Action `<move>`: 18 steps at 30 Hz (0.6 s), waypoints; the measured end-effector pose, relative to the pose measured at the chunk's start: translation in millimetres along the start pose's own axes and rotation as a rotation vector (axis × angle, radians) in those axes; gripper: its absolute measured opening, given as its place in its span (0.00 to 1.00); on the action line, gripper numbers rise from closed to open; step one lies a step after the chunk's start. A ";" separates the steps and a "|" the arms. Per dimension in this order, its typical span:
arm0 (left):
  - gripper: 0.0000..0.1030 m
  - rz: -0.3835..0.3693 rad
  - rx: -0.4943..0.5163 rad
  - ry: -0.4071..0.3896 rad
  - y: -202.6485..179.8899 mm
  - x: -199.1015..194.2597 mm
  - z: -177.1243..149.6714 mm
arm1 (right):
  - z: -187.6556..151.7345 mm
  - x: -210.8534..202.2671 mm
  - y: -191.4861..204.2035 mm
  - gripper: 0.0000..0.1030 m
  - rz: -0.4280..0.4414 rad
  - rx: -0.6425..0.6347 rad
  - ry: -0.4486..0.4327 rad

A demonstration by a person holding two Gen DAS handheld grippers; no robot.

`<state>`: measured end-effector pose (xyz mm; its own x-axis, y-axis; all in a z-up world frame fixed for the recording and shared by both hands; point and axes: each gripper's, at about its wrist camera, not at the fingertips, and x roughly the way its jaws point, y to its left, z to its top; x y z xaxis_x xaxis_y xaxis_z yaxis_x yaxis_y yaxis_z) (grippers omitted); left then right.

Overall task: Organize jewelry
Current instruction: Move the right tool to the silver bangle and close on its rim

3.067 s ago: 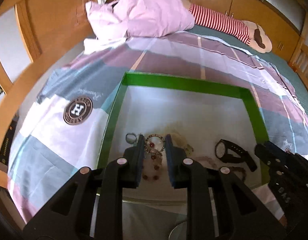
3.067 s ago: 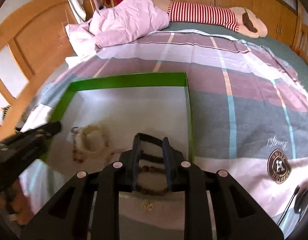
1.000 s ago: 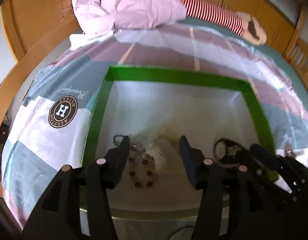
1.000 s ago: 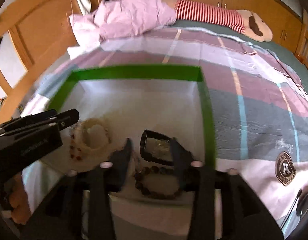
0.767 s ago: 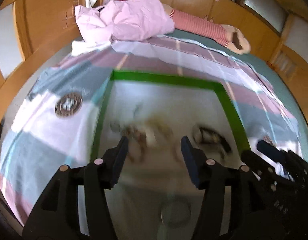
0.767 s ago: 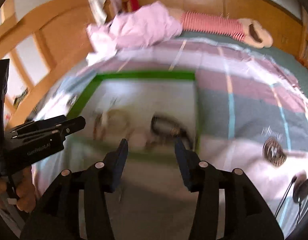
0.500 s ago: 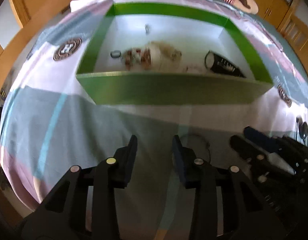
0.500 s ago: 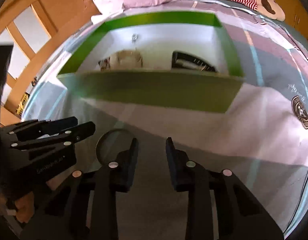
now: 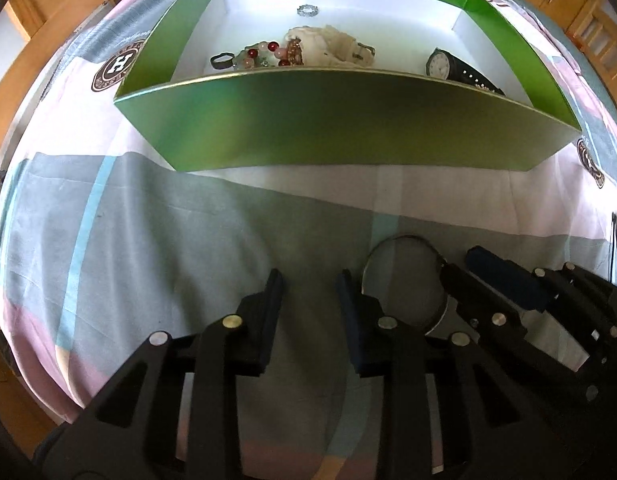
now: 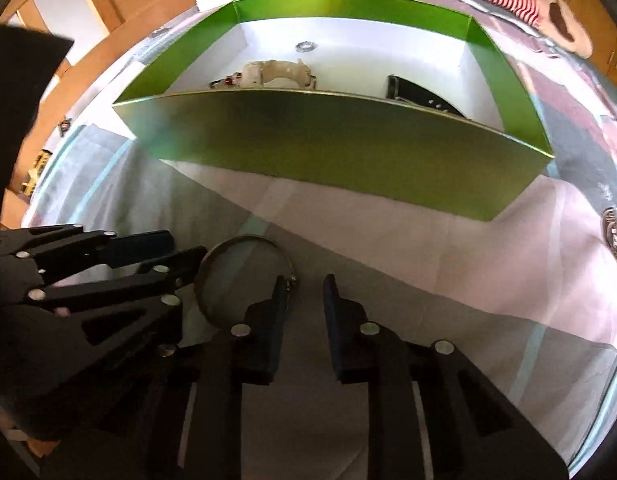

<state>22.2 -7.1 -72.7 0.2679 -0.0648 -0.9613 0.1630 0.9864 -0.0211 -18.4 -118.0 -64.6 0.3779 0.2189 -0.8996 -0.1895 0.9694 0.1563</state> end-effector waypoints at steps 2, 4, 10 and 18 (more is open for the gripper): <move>0.28 0.005 0.014 -0.001 -1.7 0.2 -0.6 | 2.3 1.9 -3.1 0.20 0.059 0.006 0.022; 0.28 -0.001 0.016 0.000 -1.6 -0.2 -1.8 | 3.4 4.7 -3.6 0.20 0.088 -0.007 0.042; 0.22 0.009 0.033 -0.002 -10.8 -0.2 -3.3 | 7.9 11.8 3.4 0.08 0.060 -0.063 0.043; 0.01 -0.009 0.040 -0.023 -15.4 -2.4 -4.4 | 6.3 7.7 2.5 0.06 0.075 -0.070 0.031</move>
<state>14.9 -21.5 -71.3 0.2876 -0.0774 -0.9546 0.2029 0.9790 -0.0182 -10.2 -113.2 -68.6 0.3321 0.2855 -0.8990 -0.2797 0.9400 0.1952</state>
